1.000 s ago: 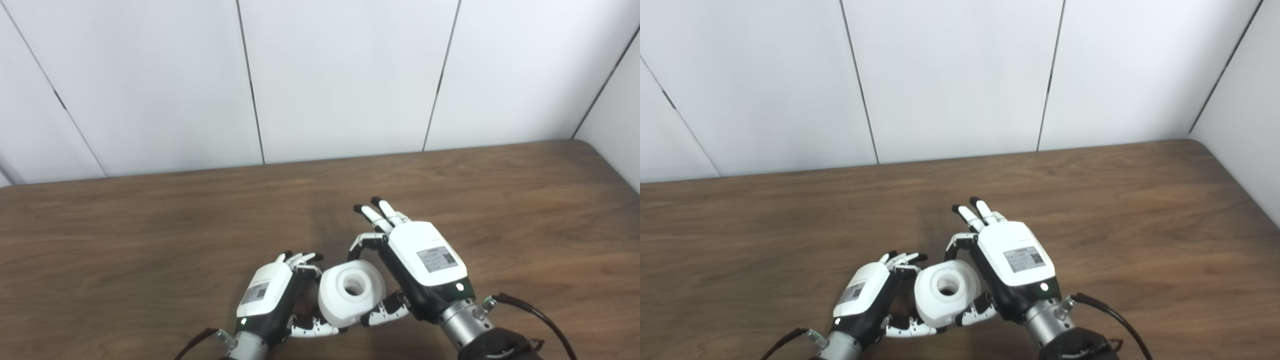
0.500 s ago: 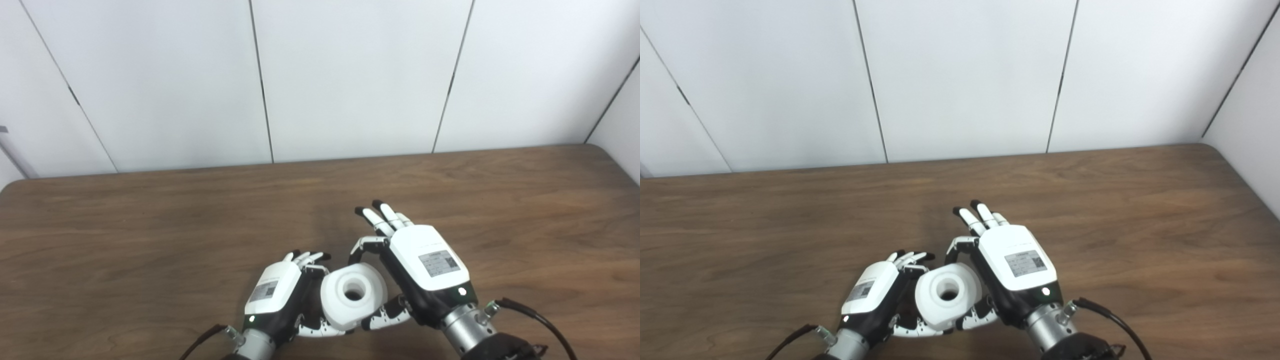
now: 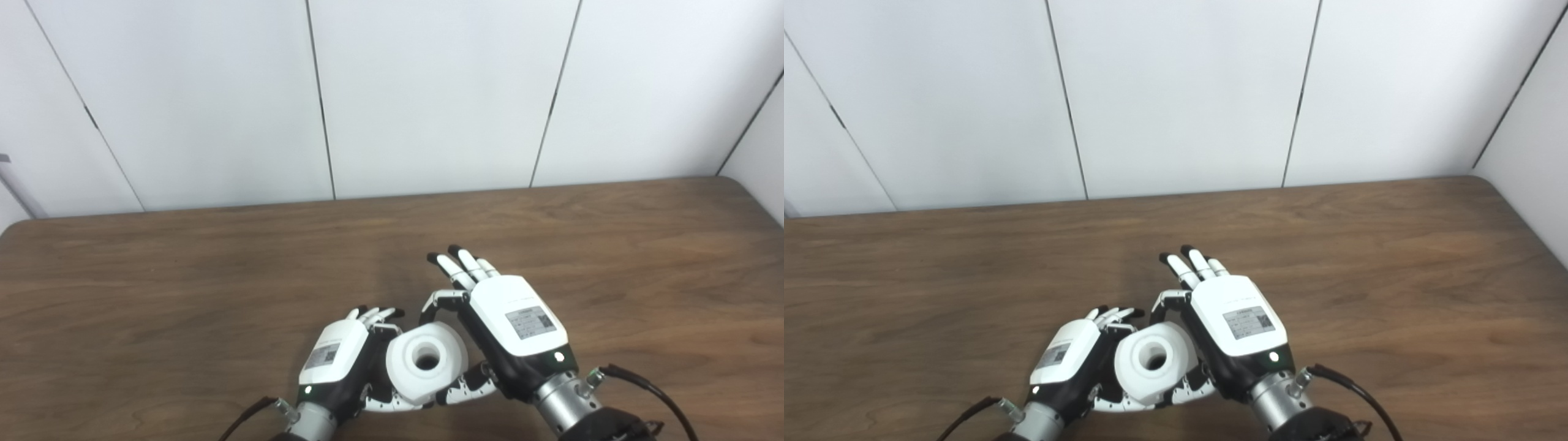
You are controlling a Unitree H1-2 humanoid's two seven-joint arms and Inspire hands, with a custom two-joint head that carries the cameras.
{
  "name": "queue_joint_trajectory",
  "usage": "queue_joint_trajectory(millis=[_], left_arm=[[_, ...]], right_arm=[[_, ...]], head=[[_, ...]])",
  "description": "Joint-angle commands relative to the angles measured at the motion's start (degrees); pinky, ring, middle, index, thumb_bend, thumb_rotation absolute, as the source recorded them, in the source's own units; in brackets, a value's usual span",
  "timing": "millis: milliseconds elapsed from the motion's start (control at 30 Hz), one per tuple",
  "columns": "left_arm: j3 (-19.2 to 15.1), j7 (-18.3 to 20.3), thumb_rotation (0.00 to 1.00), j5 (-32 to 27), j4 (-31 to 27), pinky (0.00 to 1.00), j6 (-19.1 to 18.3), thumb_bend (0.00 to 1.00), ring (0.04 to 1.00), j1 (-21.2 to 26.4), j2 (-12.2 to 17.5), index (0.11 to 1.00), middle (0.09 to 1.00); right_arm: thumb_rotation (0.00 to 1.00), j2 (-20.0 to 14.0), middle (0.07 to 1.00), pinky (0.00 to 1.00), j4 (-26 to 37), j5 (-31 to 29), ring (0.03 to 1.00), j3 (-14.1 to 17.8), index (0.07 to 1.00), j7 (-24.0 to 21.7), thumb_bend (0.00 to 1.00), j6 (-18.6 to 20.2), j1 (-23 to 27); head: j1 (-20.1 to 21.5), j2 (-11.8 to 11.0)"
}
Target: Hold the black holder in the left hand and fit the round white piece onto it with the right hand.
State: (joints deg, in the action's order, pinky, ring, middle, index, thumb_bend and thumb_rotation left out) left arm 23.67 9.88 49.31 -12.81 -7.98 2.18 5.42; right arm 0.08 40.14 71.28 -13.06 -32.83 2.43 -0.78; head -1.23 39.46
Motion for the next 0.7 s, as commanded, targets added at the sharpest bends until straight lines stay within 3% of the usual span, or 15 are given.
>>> queue_joint_trajectory(millis=[0,300,533,667], left_arm=[[-0.15,-0.58,0.05,-0.01,-2.44,1.0,0.11,0.51,0.924,1.29,-0.96,0.482,0.884],[-0.21,-0.99,0.05,0.11,-2.66,0.99,0.06,0.51,0.919,1.06,-0.82,0.483,0.876],[-0.27,-1.46,0.05,-0.01,-2.52,0.99,0.31,0.52,0.913,0.97,-0.94,0.482,0.873],[-0.37,-1.77,0.05,-0.22,-2.25,0.98,0.6,0.52,0.911,1.05,-0.96,0.482,0.871]], right_arm=[[0.13,0.44,0.951,0.96,0.29,-0.28,1.0,-0.65,0.48,1.1,0.51,-1.1,0.45],[0.13,-0.52,0.944,0.92,-0.05,-0.29,1.0,0.74,0.48,2.09,0.51,-0.43,0.19],[0.14,-0.83,0.948,0.96,0.78,0.21,1.0,1.95,0.481,1.13,0.51,0.06,-0.68],[0.14,-0.97,0.945,0.89,0.94,-0.41,1.0,2.29,0.481,1.67,0.51,-0.14,-1.35]], head=[[0.15,0.04],[0.71,0.14],[0.71,0.14],[0.87,0.05]])
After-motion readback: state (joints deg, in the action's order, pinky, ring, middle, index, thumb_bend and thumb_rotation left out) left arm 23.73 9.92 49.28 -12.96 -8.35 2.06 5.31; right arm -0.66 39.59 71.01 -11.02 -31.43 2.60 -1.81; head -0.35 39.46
